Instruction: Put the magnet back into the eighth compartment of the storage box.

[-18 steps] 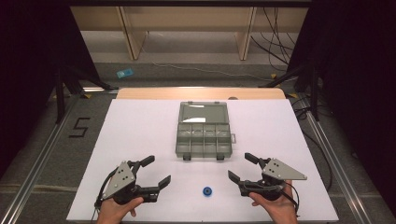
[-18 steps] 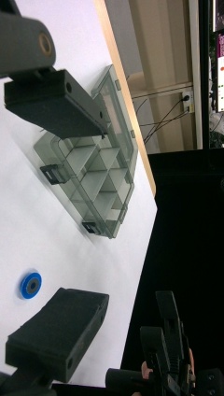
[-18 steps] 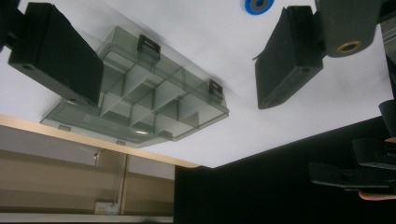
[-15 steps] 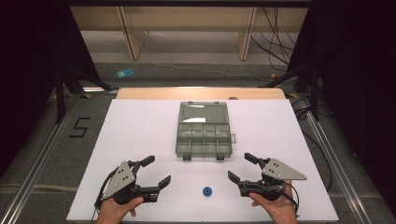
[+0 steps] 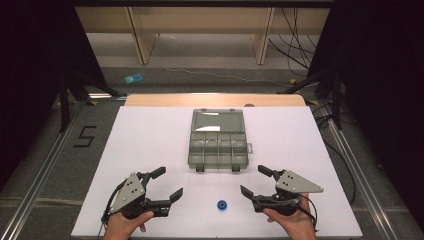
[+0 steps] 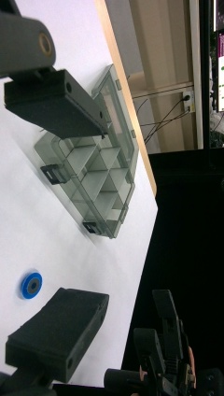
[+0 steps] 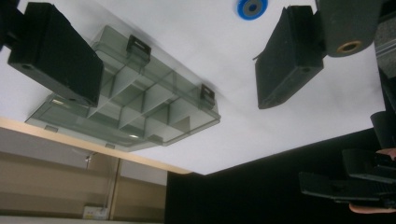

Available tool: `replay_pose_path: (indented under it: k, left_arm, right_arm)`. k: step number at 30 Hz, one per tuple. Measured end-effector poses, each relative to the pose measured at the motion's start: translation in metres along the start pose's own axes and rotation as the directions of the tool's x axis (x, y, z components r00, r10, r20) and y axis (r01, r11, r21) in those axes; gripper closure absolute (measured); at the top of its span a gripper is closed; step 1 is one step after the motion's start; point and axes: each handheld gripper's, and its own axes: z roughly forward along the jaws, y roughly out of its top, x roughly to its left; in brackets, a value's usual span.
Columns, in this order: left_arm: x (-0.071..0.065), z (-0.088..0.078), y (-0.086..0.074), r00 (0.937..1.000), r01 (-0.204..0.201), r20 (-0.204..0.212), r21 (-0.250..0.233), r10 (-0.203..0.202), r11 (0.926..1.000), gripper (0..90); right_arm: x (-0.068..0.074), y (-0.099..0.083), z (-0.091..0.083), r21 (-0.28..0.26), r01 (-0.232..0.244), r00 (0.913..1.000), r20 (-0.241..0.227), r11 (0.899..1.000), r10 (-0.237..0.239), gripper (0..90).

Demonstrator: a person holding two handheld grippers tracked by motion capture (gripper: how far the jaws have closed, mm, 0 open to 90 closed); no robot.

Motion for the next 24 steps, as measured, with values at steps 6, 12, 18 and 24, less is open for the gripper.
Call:
replay_pose_path:
  k: [6,12,18,24]
  left_arm:
    - [0.0,0.0,0.0,1.0,-0.002,-0.001,0.0,0.002,1.0,15.9]
    - [0.0,0.0,0.0,1.0,0.0,0.0,0.001,0.0,1.0,15.9]
    - [0.0,0.0,0.0,1.0,0.0,0.0,0.001,0.0,1.0,15.9]
    - [0.0,0.0,0.0,1.0,0.0,0.001,0.002,0.0,1.0,15.9]
  right_arm:
    - [0.001,0.0,0.001,0.007,0.012,0.9999,-0.011,1.0,-0.012,16.1]
    - [0.002,0.003,0.002,0.017,0.023,0.9994,-0.026,1.0,-0.022,16.1]
    - [0.005,0.008,0.005,0.062,0.07,0.9962,-0.057,0.996,-0.066,16.2]
    - [0.011,0.012,0.01,0.102,0.111,0.9904,-0.094,0.989,-0.102,19.5]
